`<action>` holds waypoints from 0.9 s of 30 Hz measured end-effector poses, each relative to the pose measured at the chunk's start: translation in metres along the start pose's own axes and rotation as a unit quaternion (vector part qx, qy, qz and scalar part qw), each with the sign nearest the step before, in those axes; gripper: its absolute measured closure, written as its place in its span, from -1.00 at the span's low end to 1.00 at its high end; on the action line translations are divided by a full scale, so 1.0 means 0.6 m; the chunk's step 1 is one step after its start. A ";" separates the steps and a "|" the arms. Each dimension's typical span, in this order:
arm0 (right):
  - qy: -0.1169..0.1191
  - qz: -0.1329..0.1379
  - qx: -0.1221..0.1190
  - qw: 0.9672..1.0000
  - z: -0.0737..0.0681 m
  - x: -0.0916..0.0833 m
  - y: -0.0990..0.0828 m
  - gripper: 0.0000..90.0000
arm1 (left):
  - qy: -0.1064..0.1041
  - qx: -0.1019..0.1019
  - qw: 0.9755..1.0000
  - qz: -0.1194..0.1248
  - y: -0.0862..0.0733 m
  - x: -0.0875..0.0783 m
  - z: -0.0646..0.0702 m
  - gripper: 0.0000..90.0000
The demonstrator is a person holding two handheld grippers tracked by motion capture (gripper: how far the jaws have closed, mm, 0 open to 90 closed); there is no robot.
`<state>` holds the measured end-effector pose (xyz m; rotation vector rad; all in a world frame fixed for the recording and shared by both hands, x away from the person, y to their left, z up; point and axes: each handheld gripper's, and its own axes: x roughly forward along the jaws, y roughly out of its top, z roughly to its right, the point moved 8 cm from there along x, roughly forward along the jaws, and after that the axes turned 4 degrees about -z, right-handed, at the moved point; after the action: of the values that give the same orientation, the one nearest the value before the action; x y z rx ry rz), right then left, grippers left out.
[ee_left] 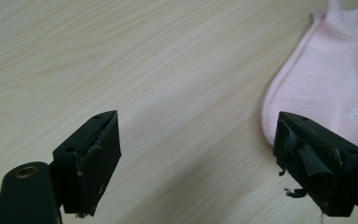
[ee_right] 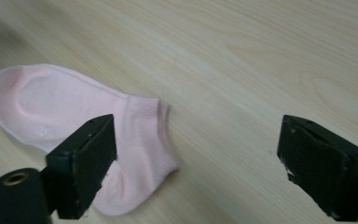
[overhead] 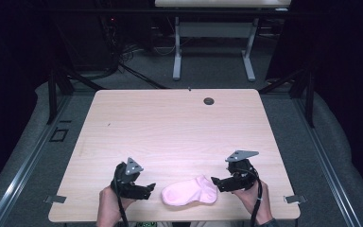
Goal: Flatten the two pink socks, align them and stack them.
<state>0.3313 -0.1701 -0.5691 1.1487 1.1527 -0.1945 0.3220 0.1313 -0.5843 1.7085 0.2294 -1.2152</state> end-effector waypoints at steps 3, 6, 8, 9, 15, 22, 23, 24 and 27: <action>-0.020 0.006 0.015 1.000 0.021 -0.006 -0.008 -0.93 | 0.013 -0.019 1.000 -0.001 -0.011 -0.005 -0.026 -0.75; -0.030 0.005 0.024 0.999 0.032 -0.007 -0.014 -0.96 | 0.023 -0.032 0.999 -0.003 -0.025 -0.008 -0.048 -0.79; -0.037 0.006 0.030 0.999 0.044 -0.010 -0.021 -0.98 | 0.030 -0.044 0.999 -0.004 -0.035 -0.008 -0.061 -0.82; -0.050 0.002 0.036 0.998 0.058 -0.013 -0.030 -0.98 | 0.028 -0.048 0.998 -0.008 -0.040 -0.008 -0.067 -0.84; -0.073 -0.009 0.061 0.995 0.099 -0.011 -0.063 -1.00 | 0.043 -0.076 0.996 -0.020 -0.077 0.012 -0.097 -0.89; -0.098 -0.022 0.089 0.991 0.143 0.008 -0.104 -1.00 | 0.056 -0.100 0.993 -0.028 -0.102 0.035 -0.120 -0.99; -0.103 -0.027 0.093 0.990 0.148 0.011 -0.110 -1.00 | 0.056 -0.100 0.993 -0.028 -0.102 0.035 -0.120 -0.99; -0.108 -0.030 0.096 0.989 0.154 0.014 -0.116 -1.00 | 0.058 -0.104 0.992 -0.027 -0.105 0.038 -0.123 -1.00; -0.118 -0.044 0.106 0.986 0.167 0.024 -0.132 -1.00 | 0.067 -0.108 0.992 -0.026 -0.114 0.044 -0.133 -1.00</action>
<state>0.3484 -0.2796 -0.6344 1.2254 0.9896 -0.5191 0.3405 0.2185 -0.6458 1.6047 0.4727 -1.0721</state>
